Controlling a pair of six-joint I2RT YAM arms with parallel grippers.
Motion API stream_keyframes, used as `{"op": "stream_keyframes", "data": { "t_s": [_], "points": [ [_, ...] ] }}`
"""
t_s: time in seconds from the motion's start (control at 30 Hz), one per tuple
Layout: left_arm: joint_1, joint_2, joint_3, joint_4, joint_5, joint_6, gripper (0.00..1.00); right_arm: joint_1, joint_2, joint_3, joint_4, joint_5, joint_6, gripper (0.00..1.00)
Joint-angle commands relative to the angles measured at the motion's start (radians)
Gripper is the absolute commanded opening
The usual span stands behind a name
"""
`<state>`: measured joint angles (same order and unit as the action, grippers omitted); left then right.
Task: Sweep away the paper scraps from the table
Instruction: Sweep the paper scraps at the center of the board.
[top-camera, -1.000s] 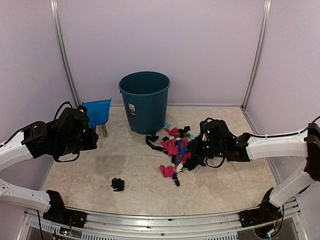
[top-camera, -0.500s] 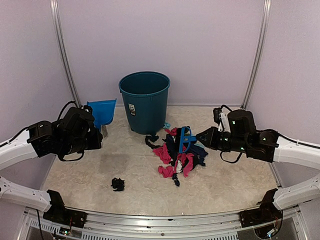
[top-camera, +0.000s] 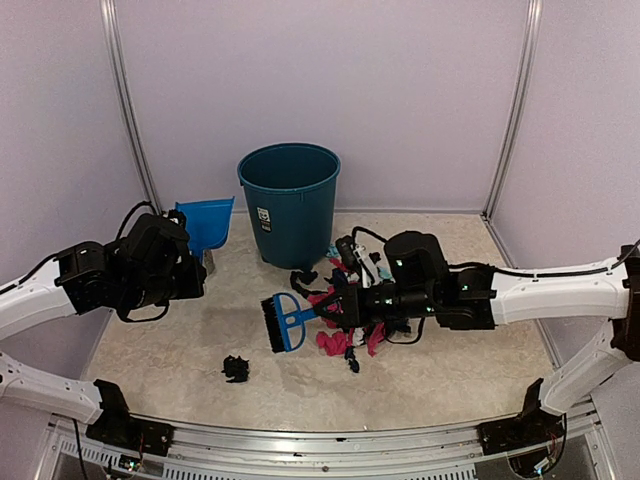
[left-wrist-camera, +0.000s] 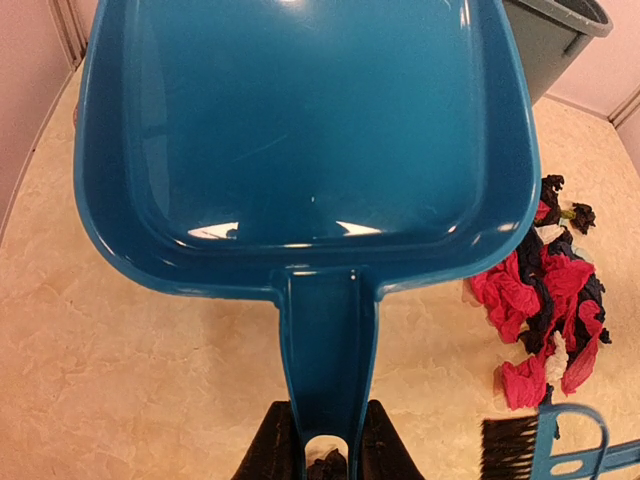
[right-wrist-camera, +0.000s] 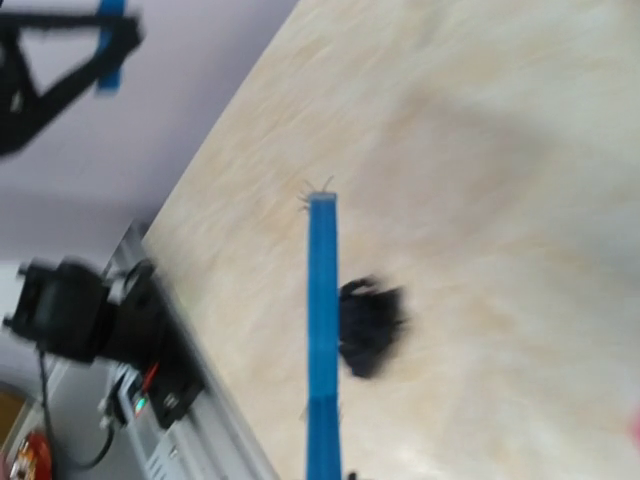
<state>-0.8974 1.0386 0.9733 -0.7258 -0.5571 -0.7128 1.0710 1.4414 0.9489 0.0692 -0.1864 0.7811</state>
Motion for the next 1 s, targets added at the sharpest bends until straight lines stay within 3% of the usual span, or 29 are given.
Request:
{"op": "stream_keyframes", "data": {
  "t_s": [0.0,0.23,0.5,0.7,0.97],
  "points": [
    [0.009,-0.019,0.027,-0.001,-0.002,0.016,0.10,0.043,0.153,0.095,0.134,-0.137,-0.029,0.00],
    [0.009,-0.040,0.025,-0.006,0.005,0.019,0.10,0.090,0.421,0.313,0.160,-0.277,-0.041,0.00],
    [0.009,-0.052,0.009,-0.017,0.007,0.017,0.10,0.092,0.601,0.438,0.094,-0.232,0.005,0.00],
    [0.009,-0.064,0.004,-0.010,0.008,0.018,0.10,0.054,0.603,0.416,0.007,-0.158,-0.014,0.00],
    [0.009,-0.055,-0.002,-0.004,0.008,0.021,0.09,-0.021,0.452,0.239,-0.051,-0.039,-0.033,0.00]
  ]
}}
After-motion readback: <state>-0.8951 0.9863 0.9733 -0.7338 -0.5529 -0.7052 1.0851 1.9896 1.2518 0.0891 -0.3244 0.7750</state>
